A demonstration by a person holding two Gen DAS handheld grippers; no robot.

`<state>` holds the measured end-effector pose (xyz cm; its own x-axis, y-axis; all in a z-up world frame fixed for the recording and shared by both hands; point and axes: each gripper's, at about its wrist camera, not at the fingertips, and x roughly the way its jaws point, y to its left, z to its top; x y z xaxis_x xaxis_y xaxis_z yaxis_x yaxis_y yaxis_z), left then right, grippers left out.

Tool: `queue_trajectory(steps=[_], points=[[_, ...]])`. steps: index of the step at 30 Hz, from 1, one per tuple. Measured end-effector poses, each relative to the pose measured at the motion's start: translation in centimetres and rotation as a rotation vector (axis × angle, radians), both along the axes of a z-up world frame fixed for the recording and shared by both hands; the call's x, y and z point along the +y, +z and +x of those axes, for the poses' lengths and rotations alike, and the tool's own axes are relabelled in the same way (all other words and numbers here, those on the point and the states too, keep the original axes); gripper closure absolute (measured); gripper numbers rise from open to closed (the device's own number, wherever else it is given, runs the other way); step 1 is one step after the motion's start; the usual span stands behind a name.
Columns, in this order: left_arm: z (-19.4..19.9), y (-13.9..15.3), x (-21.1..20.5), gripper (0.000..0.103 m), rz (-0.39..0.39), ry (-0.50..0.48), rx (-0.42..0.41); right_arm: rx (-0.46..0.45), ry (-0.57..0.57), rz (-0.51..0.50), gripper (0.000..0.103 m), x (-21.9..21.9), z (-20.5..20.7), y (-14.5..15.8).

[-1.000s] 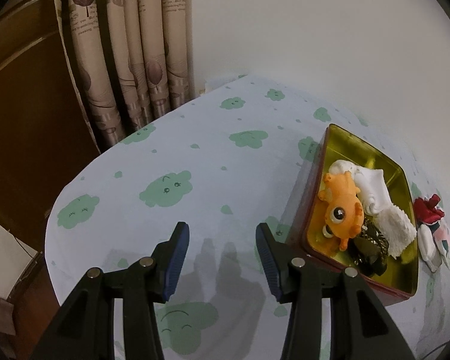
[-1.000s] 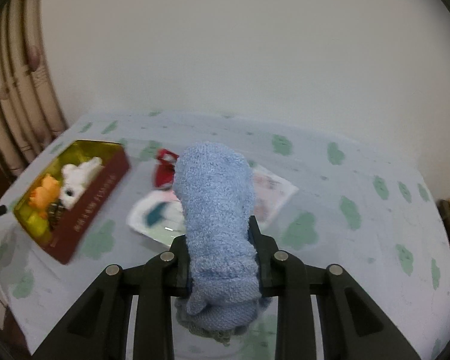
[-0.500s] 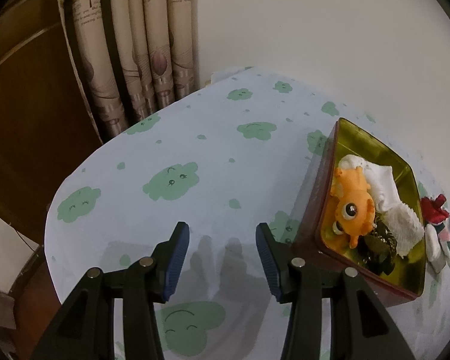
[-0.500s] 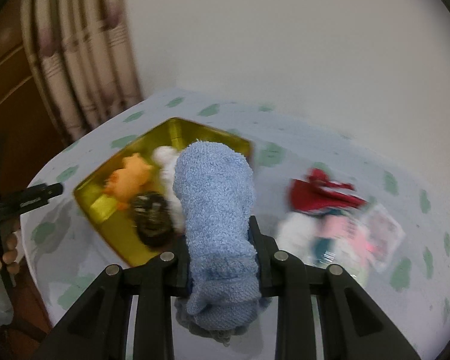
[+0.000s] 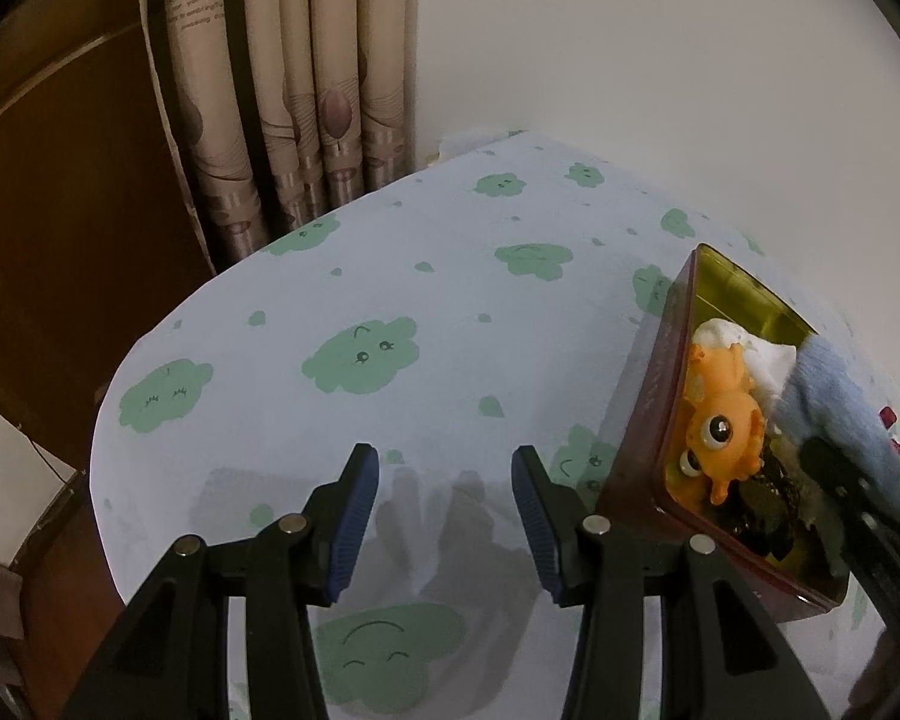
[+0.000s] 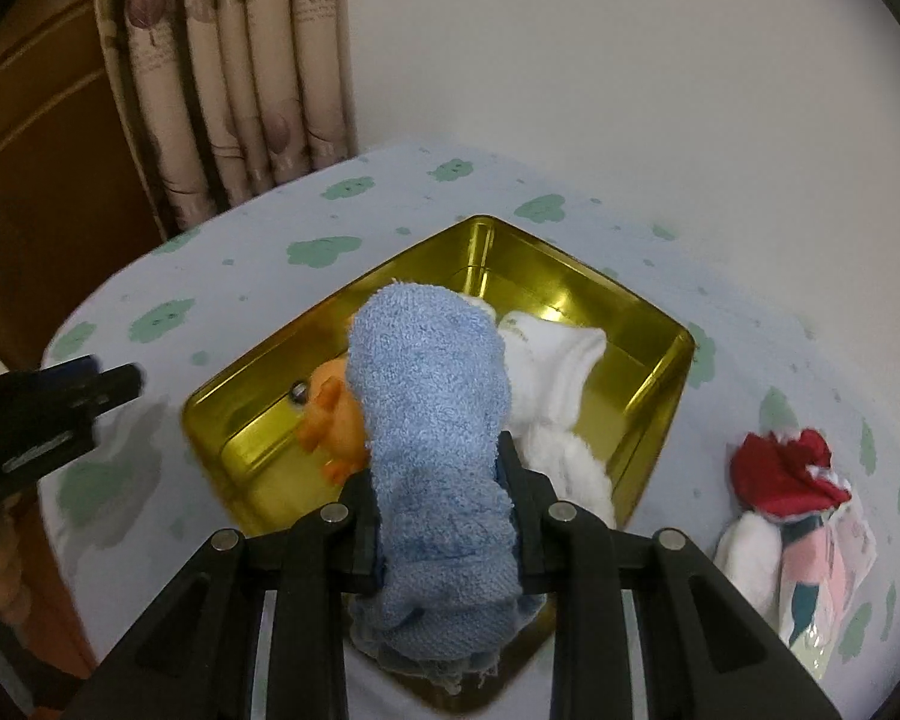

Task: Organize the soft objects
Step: 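Carry the blue fuzzy sock into the tin and open right gripper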

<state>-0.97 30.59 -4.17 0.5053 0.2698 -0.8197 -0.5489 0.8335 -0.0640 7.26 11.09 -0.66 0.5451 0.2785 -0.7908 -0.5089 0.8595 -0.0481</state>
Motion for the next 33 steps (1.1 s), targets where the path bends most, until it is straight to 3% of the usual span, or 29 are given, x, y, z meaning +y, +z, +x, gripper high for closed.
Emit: queue_trajectory(steps=[10, 13, 15, 17, 33], points=[[0.1, -0.1, -0.1, 0.056, 0.005, -0.007, 0.006, 0.045, -0.035, -0.049, 0.072, 1.4, 2.1, -2.3], [0.1, -0.1, -0.2, 0.056, -0.006, -0.011, 0.001, 0.035, -0.026, -0.047, 0.060, 1.6, 1.8, -2.0], [0.0, 0.0, -0.3, 0.056, 0.001, -0.016, -0.002, 0.013, -0.024, -0.063, 0.038, 1.6, 1.4, -1.6], [0.0, 0.0, -0.5, 0.056, 0.013, -0.018, -0.003, -0.004, -0.018, -0.045, 0.030, 1.4, 1.1, -1.1], [0.0, 0.2, -1.1, 0.056, 0.032, -0.042, -0.012, -0.105, 0.001, 0.016, 0.025, -0.8, -2.3, 3.9]])
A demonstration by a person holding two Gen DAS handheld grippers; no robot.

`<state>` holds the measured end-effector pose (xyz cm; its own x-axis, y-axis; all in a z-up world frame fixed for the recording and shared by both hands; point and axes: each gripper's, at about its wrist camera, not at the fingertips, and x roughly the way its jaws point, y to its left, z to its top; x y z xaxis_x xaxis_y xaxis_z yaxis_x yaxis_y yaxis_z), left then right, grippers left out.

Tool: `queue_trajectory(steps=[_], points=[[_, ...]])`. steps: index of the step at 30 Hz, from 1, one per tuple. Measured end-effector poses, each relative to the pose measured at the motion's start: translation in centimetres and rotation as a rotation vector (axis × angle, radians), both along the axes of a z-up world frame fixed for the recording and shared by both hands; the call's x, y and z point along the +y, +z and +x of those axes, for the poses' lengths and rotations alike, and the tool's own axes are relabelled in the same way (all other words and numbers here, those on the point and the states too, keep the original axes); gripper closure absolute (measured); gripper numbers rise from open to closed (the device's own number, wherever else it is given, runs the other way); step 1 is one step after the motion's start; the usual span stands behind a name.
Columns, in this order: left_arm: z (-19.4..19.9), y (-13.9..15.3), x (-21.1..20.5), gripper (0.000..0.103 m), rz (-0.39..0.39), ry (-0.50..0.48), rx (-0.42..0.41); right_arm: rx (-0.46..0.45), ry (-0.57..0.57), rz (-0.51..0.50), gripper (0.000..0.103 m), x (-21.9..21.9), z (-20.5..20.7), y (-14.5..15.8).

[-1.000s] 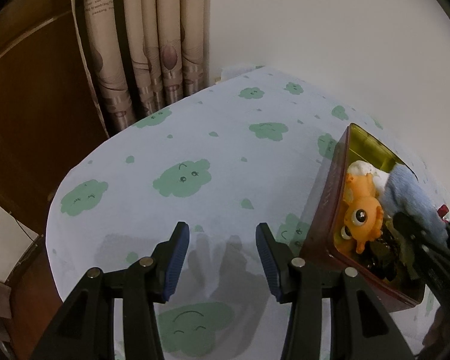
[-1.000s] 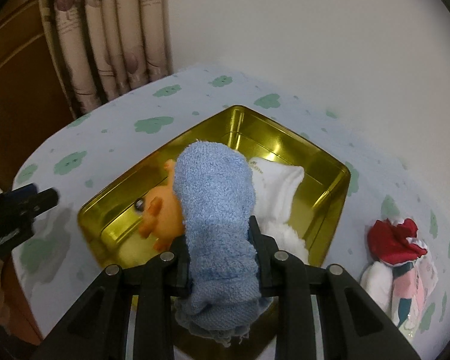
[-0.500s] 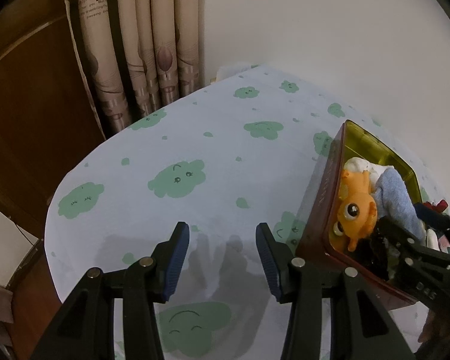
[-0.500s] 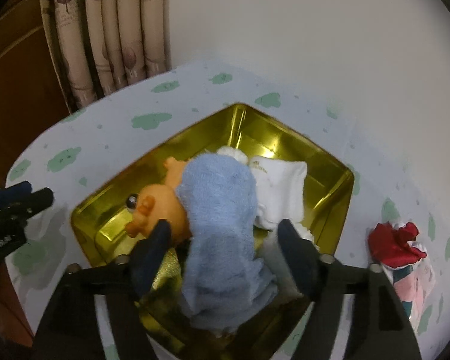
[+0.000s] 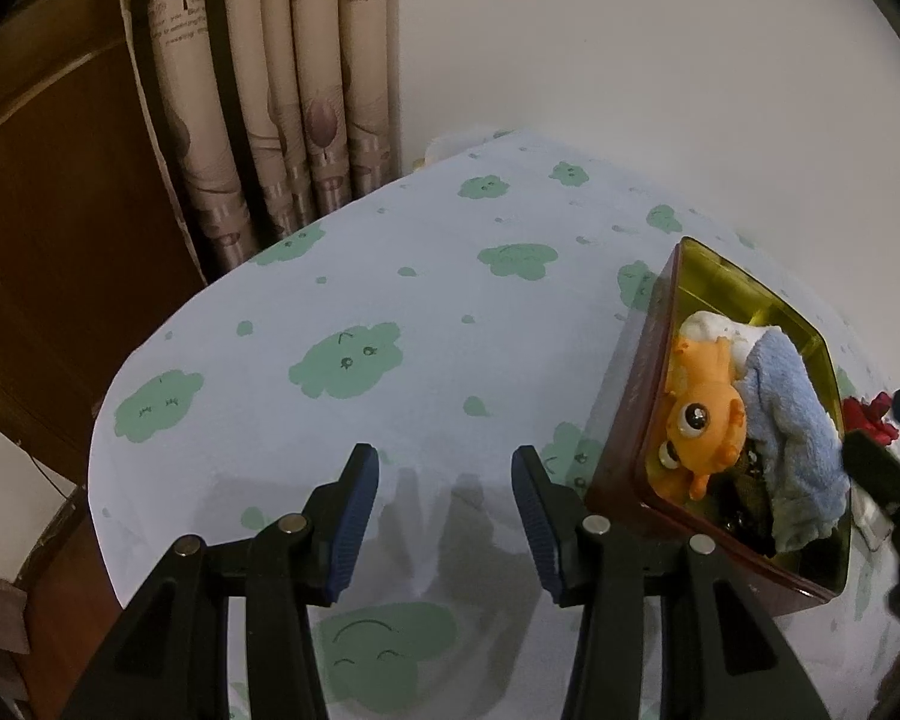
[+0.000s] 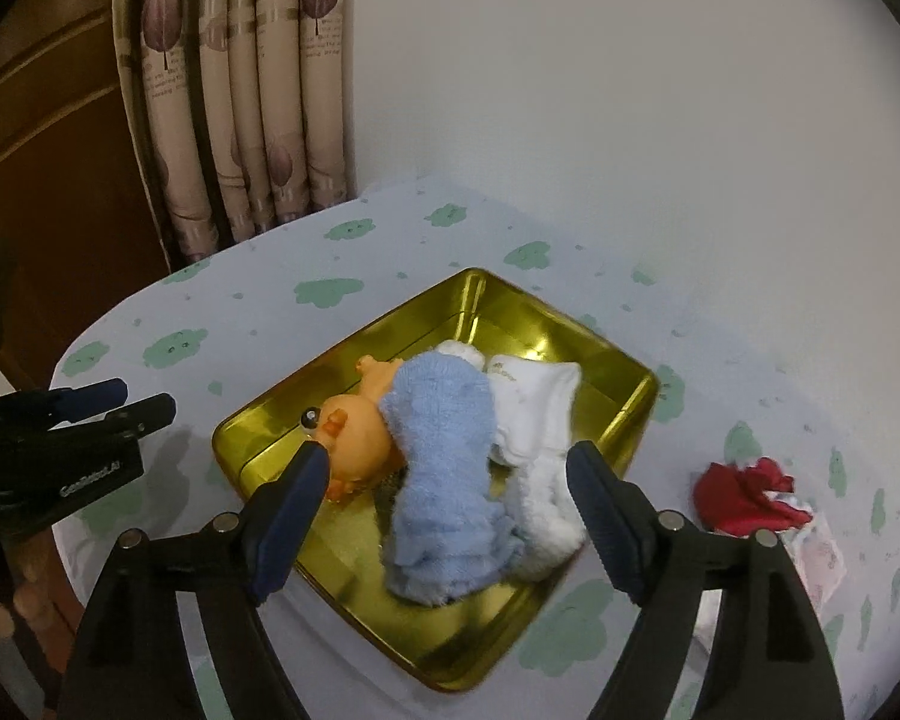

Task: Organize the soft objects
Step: 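Move right gripper to the white flower-print pad and grasp it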

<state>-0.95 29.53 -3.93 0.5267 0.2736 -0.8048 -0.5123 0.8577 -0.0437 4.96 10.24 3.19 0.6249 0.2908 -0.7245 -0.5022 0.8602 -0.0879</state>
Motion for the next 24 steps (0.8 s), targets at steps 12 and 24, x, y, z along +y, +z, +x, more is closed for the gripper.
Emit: queue_trajectory(steps=[12, 24], points=[[-0.1, 0.2, 0.1, 0.056, 0.004, 0.011, -0.002, -0.040, -0.183, 0.053, 0.024, -10.2, 0.6, 2.4], [0.0, 0.0, 0.4, 0.056, -0.029, 0.007, -0.001, 0.159, -0.636, -0.001, 0.024, -26.1, 7.8, -1.5]])
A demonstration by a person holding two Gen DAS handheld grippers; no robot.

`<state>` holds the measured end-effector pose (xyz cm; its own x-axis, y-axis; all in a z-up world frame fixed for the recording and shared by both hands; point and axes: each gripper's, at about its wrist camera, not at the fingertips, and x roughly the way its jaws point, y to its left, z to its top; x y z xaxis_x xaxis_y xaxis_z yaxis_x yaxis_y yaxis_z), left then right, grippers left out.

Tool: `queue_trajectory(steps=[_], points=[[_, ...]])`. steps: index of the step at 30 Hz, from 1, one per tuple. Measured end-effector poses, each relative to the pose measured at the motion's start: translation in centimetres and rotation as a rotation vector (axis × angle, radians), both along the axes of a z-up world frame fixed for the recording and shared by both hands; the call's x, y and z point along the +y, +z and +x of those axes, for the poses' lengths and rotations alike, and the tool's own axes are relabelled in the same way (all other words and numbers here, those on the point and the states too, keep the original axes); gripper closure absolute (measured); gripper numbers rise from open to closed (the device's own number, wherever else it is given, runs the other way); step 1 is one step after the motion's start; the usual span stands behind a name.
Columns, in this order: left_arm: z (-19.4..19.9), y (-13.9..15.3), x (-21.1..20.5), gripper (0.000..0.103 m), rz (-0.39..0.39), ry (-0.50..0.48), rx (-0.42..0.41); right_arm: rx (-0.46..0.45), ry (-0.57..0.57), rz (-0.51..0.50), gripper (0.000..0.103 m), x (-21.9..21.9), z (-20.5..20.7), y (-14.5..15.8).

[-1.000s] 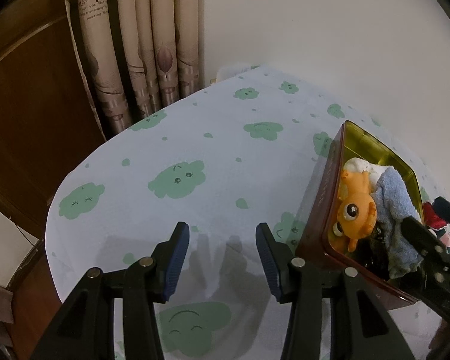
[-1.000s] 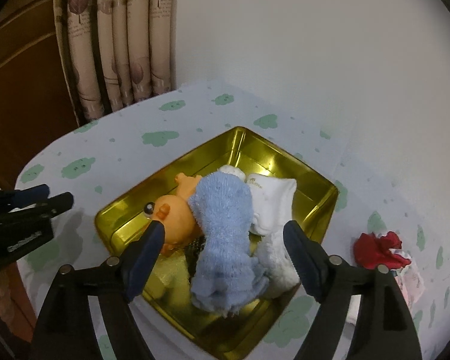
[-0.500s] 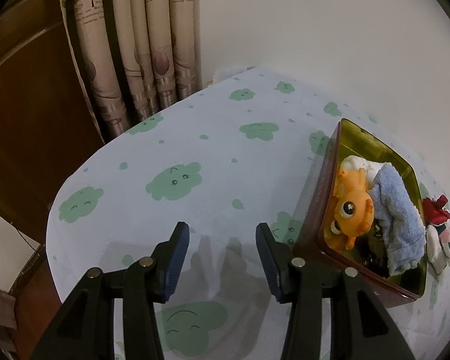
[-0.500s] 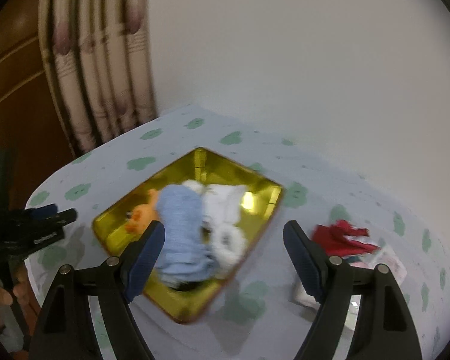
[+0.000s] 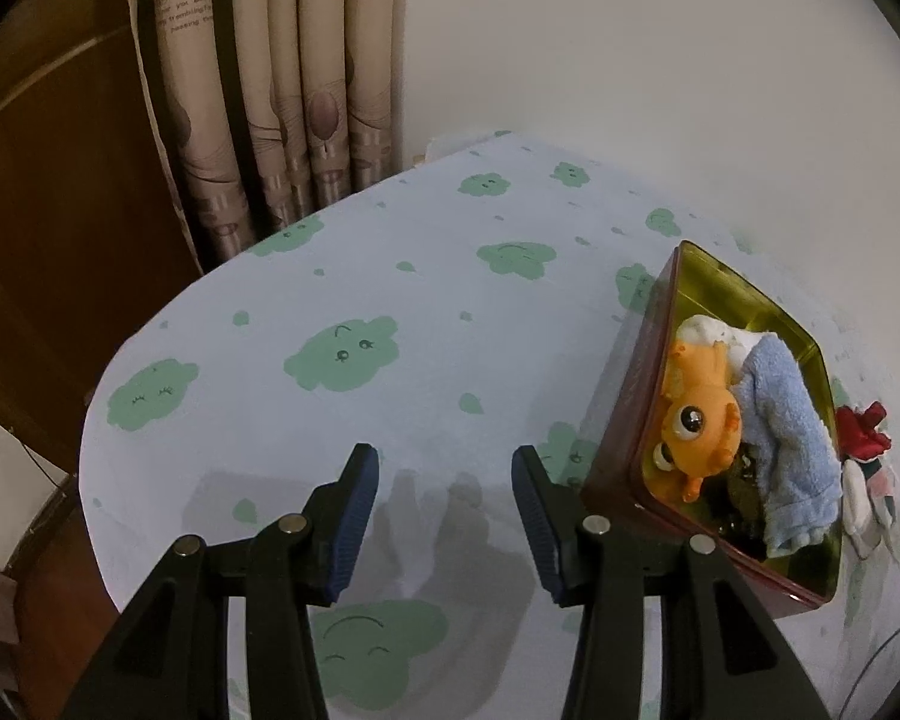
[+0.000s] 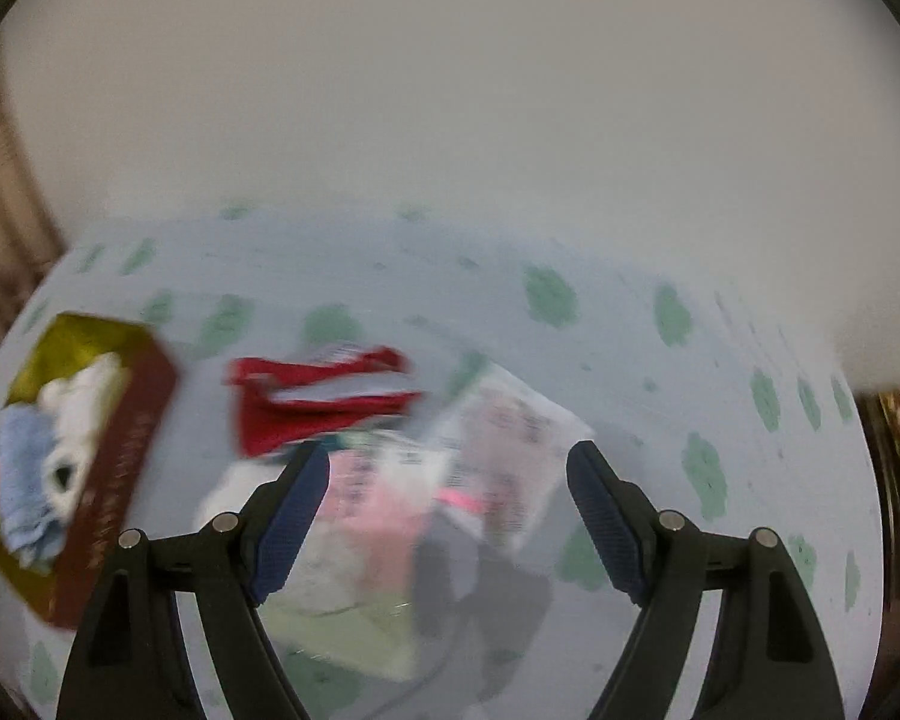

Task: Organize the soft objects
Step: 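Move right gripper to the white flower-print pad and grasp it, then grasp the red-and-white hat with left gripper while right gripper holds the pad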

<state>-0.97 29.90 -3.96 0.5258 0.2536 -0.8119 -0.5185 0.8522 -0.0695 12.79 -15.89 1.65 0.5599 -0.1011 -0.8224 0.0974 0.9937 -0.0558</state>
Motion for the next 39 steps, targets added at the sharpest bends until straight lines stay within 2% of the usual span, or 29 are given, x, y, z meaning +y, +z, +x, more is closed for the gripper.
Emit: queue_trajectory(steps=[5, 9, 19, 21, 25, 28, 30, 32, 35, 39], points=[[0.3, -0.2, -0.2, 0.056, 0.012, 0.003, 0.012, 0.117, -0.150, 0.118, 0.024, -3.8, 3.5, -3.3], [0.4, -0.5, 0.0, 0.056, 0.015, 0.011, 0.020, 0.170, -0.241, 0.132, 0.024, -4.1, 5.7, -5.6], [0.6, -0.7, -0.1, 0.056, 0.044, 0.009, 0.035, 0.184, -0.405, 0.148, 0.023, -3.9, 7.1, -8.4], [0.6, -0.8, -0.2, 0.056, 0.048, 0.005, 0.035, 0.185, -0.408, 0.167, 0.014, -3.9, 6.9, -9.2], [0.8, -0.9, -0.1, 0.056, 0.056, 0.008, 0.047, 0.155, -0.340, 0.117, 0.015, -2.9, 6.4, -9.5], [0.8, -0.9, -0.2, 0.056, 0.069, 0.016, 0.050, 0.135, -0.338, 0.116, 0.034, -2.8, 5.7, -9.2], [0.7, -0.7, -0.4, 0.056, 0.084, 0.016, 0.042, 0.112, -0.317, 0.115, 0.064, -2.6, 5.6, -9.1], [0.6, -0.1, -0.9, 0.056, 0.124, 0.015, 0.041, 0.090, -0.302, 0.140, 0.078, -2.9, 5.1, -8.9], [0.5, 1.5, -2.4, 0.056, 0.225, -0.011, 0.027, 0.066, -0.284, 0.200, 0.083, -4.7, 4.4, -9.3], [0.6, 3.3, -4.6, 0.056, 0.190, -0.096, -0.011, 0.041, -0.263, 0.229, 0.083, -6.1, 2.5, -9.2]])
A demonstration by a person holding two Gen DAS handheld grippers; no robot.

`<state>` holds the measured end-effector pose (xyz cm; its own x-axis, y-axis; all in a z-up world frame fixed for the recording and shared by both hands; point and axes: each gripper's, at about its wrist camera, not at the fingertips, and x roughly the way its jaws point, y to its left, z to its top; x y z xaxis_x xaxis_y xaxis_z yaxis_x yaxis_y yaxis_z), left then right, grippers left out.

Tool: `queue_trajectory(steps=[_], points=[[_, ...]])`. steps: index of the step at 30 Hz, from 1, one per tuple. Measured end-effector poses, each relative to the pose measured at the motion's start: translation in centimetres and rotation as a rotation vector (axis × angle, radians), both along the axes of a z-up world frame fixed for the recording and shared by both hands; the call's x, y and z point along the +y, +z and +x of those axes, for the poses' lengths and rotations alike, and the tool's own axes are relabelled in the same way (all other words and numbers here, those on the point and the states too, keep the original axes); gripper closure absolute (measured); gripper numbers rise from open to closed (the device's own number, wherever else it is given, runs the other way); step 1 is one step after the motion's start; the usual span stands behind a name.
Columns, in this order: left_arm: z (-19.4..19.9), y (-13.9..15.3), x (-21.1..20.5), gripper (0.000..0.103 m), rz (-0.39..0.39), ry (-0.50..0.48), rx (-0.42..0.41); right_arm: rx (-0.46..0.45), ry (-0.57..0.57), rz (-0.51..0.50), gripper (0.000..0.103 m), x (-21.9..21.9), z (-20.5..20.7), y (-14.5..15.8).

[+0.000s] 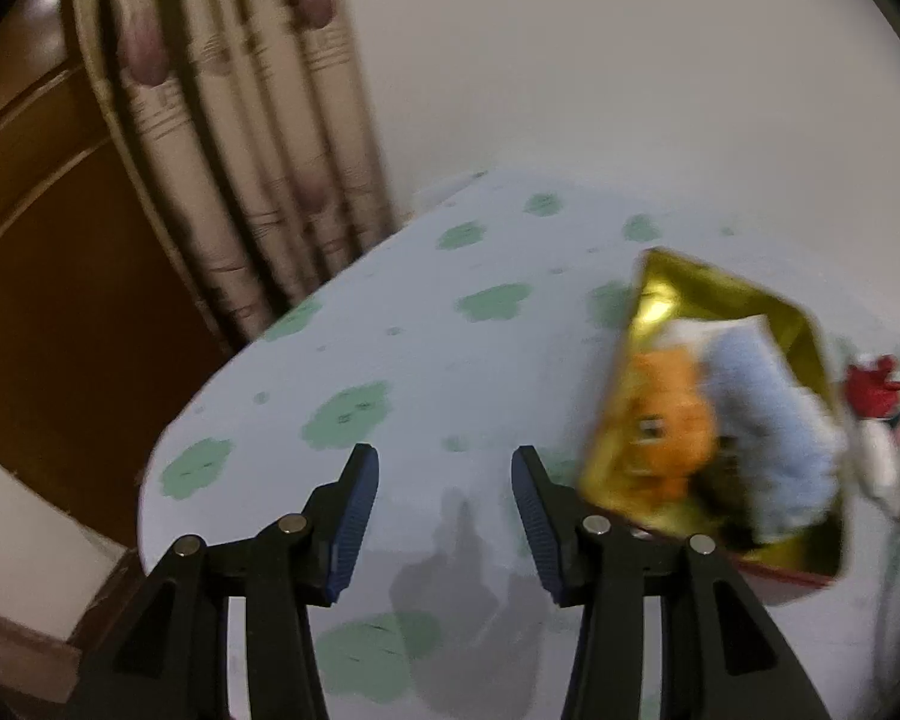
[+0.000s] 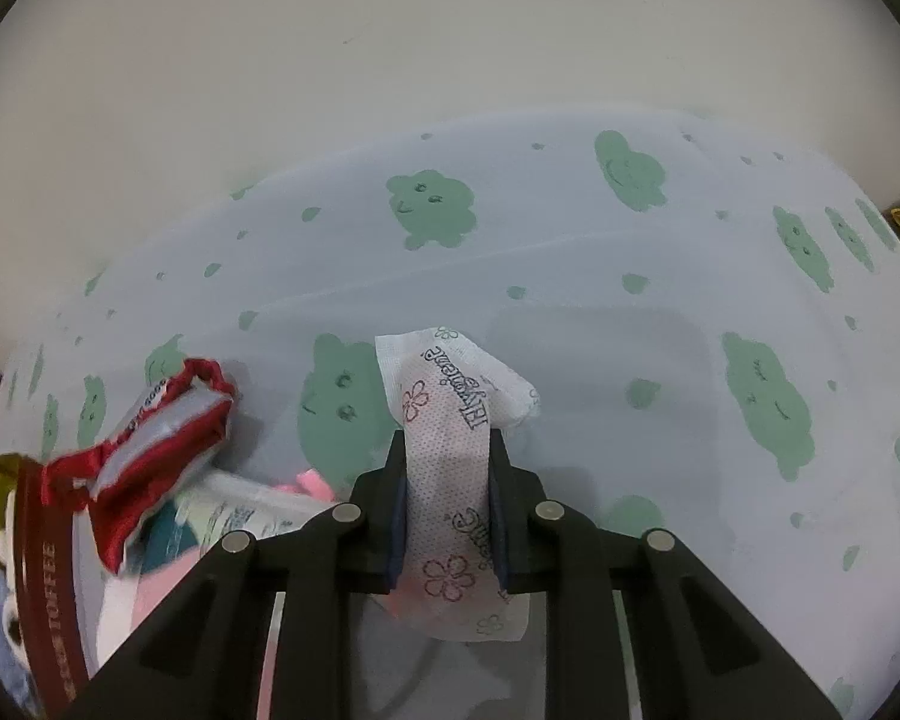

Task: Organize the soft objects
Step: 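Grasp the red-and-white hat with left gripper while right gripper holds the pad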

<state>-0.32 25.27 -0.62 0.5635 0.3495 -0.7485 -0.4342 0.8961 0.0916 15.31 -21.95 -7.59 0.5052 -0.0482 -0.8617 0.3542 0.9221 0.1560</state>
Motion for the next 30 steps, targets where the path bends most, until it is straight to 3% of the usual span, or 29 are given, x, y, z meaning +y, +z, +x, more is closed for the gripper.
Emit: queue_trajectory(steps=[11, 21, 26, 30], points=[[6.0, 2.3, -11.5, 0.050, -0.103, -0.415, 0.001, -0.037, 0.036, -0.021, 0.083, -3.8, -5.1, 0.0], [11.6, 1.8, -20.0, 0.050, -0.124, -0.649, 0.048, -0.058, 0.028, -0.066, 0.083, -6.8, -10.1, 0.1], [14.1, 1.6, -24.9, 0.049, -0.039, -0.773, 0.059, -0.086, 0.021, -0.043, 0.083, -8.3, -11.6, 0.5], [16.5, 0.4, -27.8, 0.049, -0.019, -0.811, 0.092, -0.109, 0.030, -0.034, 0.083, -9.0, -12.0, 0.9]])
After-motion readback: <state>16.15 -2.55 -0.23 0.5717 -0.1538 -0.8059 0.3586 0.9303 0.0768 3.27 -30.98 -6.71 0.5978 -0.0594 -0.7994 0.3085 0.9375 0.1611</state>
